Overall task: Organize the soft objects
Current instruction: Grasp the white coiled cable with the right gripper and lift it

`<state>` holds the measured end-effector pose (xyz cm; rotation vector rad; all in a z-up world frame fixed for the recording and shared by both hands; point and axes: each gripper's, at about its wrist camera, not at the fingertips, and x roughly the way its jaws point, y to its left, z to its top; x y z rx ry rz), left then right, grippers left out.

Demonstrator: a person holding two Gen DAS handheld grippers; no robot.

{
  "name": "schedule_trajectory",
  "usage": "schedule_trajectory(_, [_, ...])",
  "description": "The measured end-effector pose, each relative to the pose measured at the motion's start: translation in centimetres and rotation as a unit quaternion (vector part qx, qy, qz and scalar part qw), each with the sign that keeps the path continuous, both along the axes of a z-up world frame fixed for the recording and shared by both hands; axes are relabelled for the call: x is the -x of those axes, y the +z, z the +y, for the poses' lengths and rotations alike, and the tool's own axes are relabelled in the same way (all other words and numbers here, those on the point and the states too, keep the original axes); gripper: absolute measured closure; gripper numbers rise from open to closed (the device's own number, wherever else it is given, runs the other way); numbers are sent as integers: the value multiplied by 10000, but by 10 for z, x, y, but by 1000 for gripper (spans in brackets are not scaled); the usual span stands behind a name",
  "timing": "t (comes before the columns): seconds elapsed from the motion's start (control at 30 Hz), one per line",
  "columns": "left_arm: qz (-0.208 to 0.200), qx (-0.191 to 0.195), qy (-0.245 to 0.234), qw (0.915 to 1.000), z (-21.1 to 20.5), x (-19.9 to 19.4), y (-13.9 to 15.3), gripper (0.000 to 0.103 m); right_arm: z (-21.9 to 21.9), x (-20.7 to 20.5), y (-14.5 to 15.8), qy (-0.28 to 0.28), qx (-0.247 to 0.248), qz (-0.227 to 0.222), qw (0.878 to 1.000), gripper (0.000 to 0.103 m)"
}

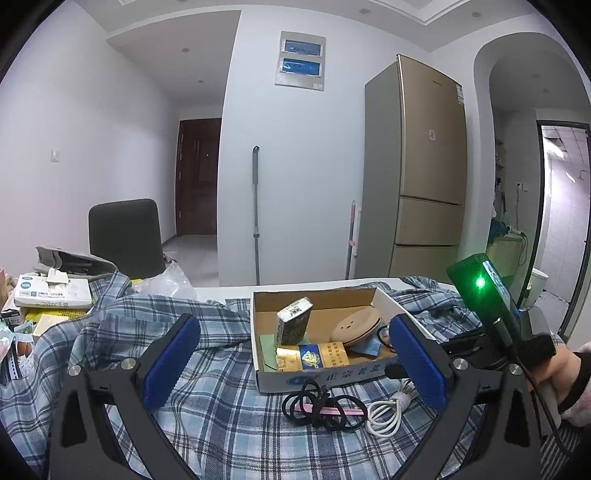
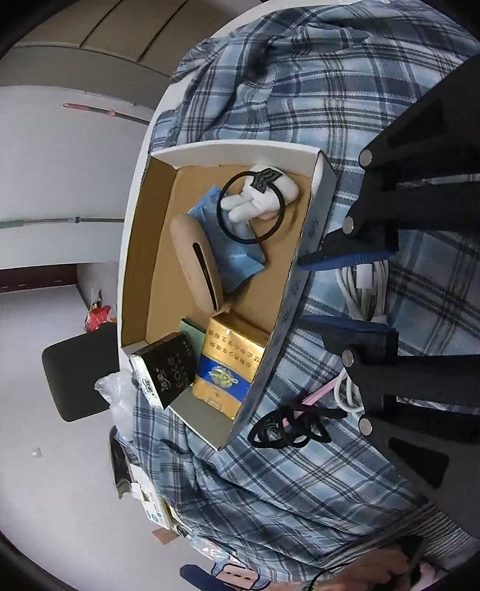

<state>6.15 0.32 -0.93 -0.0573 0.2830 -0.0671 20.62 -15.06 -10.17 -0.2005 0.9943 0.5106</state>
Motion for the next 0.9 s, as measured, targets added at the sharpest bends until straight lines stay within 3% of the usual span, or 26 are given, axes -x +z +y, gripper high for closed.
schedule_trajectory(0.27, [35, 6, -10, 10000, -2, 1, 1, 0, -21, -1, -9, -130, 15, 386, 9992, 79])
schedule_trajectory(0.47, [52, 26, -3, 10000, -2, 0, 1, 0, -32, 20, -8, 4, 162, 533, 9984, 79])
schedule_trajectory(0.6, [-29, -39, -15, 10000, -4, 2, 2, 0, -24, 34, 0, 308, 336, 161, 9988, 78])
schedule_trajectory(0.63, [-34, -58, -19, 10000, -4, 3, 2, 0, -19, 36, 2, 442, 481, 23, 9979, 72])
schedule_trajectory(0.67, [-31, -70, -23, 10000, -5, 2, 2, 0, -14, 38, 4, 595, 585, -85, 9965, 53])
schedule_trajectory(0.73, [-26, -67, -15, 10000, -5, 2, 2, 0, -4, 38, 5, 879, 551, -165, 9945, 35])
schedule_trajectory(0.9, [-104, -114, -2, 9999, -6, 5, 1, 0, 18, 41, 3, 1731, 964, -277, 9798, 35])
